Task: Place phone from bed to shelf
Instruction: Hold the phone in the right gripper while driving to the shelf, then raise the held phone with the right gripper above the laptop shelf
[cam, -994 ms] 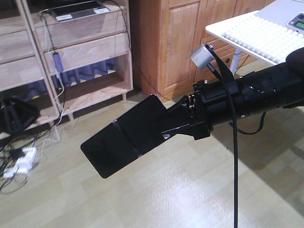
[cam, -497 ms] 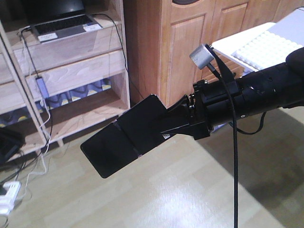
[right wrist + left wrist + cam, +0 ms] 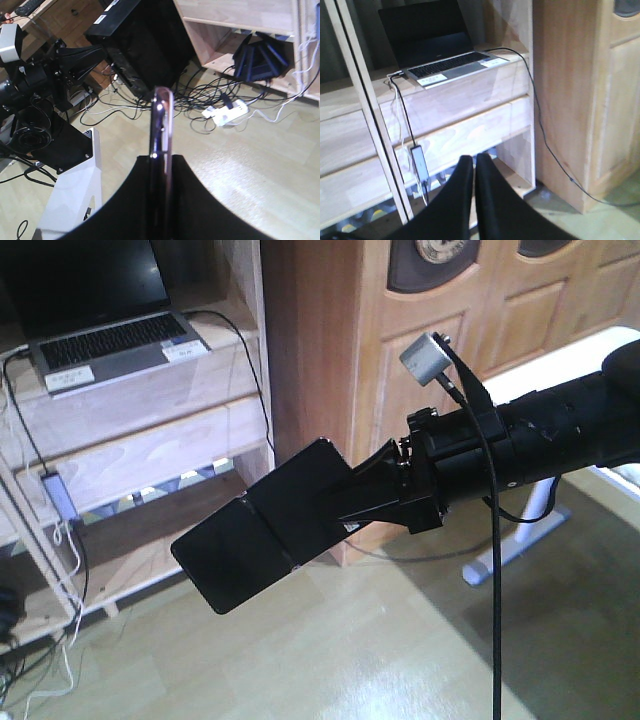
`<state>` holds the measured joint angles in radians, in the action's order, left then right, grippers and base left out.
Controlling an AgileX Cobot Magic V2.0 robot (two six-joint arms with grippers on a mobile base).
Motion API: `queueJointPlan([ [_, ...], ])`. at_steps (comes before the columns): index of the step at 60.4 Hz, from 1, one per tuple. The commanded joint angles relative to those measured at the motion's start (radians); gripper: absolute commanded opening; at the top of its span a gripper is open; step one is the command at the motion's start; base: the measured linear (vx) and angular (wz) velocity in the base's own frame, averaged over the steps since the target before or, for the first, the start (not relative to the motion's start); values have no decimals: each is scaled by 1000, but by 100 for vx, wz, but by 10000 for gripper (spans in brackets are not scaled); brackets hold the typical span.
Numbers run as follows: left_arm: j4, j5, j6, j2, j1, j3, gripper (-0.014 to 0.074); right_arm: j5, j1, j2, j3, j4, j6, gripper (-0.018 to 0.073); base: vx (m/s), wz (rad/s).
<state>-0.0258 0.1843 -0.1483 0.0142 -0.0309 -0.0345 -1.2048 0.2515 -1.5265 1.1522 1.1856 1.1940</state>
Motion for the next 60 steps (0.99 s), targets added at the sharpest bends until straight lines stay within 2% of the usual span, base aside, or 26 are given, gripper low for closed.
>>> queueJointPlan([
  [1, -9, -72, 6, 11, 7, 22, 1, -82, 0, 38, 25, 87, 15, -3, 46, 9],
  [24, -9, -72, 6, 11, 7, 22, 1, -82, 0, 38, 25, 87, 15, -3, 43, 20],
  [60, -9, -72, 6, 11, 7, 22, 1, -82, 0, 38, 25, 87, 15, -3, 35, 43],
])
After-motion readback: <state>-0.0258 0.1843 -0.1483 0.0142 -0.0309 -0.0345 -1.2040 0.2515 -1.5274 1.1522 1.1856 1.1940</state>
